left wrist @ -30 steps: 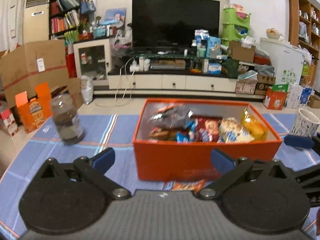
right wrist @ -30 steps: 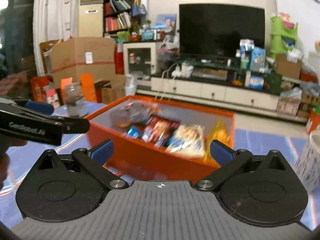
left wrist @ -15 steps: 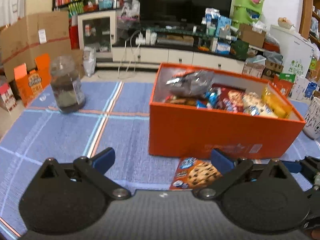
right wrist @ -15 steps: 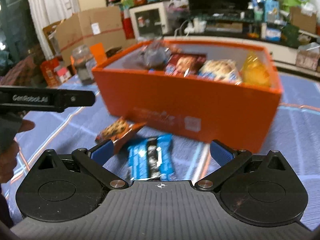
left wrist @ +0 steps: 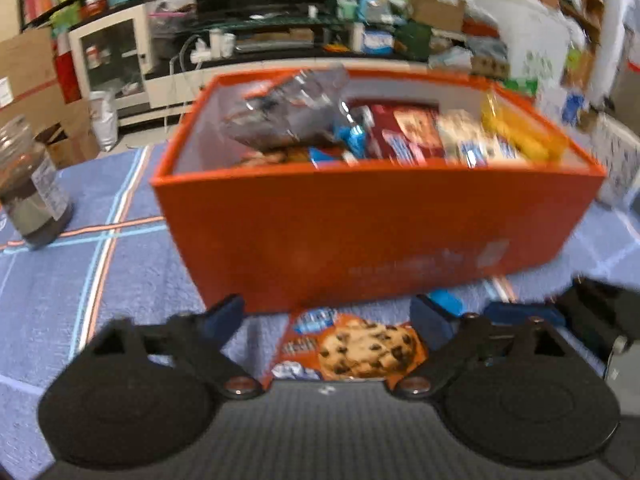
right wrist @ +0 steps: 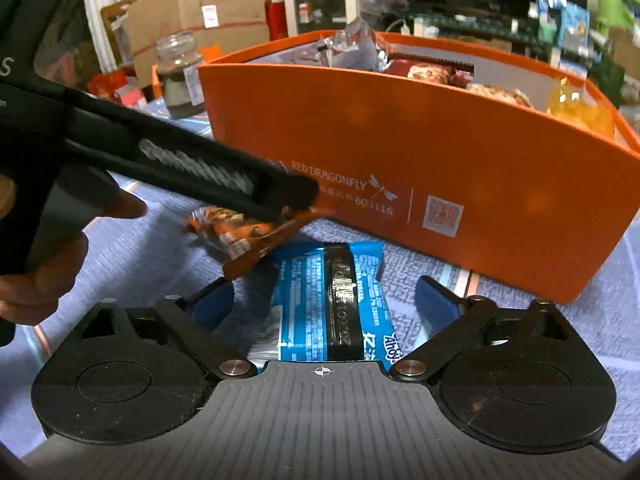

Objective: Organize snacks
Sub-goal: 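Reach the left tool to the chocolate-chip cookie pack while the right tool reaches the blue pack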

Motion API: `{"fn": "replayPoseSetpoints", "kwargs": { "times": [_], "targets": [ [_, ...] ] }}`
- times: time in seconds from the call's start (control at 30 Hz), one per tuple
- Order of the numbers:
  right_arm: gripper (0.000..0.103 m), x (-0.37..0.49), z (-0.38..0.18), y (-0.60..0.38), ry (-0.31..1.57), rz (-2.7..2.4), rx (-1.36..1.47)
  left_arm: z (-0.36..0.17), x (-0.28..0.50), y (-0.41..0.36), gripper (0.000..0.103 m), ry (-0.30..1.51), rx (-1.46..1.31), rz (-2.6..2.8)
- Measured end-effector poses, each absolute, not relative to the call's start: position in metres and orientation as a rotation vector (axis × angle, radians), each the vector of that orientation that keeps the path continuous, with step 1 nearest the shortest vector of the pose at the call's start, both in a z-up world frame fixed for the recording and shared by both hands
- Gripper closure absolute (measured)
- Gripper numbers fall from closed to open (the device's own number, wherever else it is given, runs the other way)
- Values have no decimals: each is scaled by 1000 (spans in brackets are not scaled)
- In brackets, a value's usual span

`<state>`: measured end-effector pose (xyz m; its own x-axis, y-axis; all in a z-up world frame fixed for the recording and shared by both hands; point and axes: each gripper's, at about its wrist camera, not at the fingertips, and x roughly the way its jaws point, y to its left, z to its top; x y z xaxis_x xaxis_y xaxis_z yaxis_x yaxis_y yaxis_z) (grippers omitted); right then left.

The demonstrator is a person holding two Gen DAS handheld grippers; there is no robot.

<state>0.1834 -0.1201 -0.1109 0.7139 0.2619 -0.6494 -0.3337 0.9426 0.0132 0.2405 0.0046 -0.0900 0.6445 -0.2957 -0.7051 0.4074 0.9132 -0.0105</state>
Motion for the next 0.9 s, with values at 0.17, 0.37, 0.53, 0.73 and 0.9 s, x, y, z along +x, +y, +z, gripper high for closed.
{"fn": "replayPoseSetpoints", "kwargs": {
  "times": [0.17, 0.37, 0.53, 0.73, 0.9],
  "targets": [
    [55, 178, -106, -119, 702, 336, -126, -98, 245, 13, 34, 837, 101, -359],
    [55, 162, -100, -151, 748, 246, -101, -97, 208, 26, 34, 856, 124, -329],
    [53, 124, -98, -178, 766, 202, -79, -97, 154, 27, 34, 854, 137, -361],
    [24, 63, -102, -177, 763, 208, -60, -96, 105, 27, 16, 824, 200, -393],
    [20, 48, -91, -181, 736, 220, -11, -71, 82, 45, 8, 750, 140, -235]
  ]
}}
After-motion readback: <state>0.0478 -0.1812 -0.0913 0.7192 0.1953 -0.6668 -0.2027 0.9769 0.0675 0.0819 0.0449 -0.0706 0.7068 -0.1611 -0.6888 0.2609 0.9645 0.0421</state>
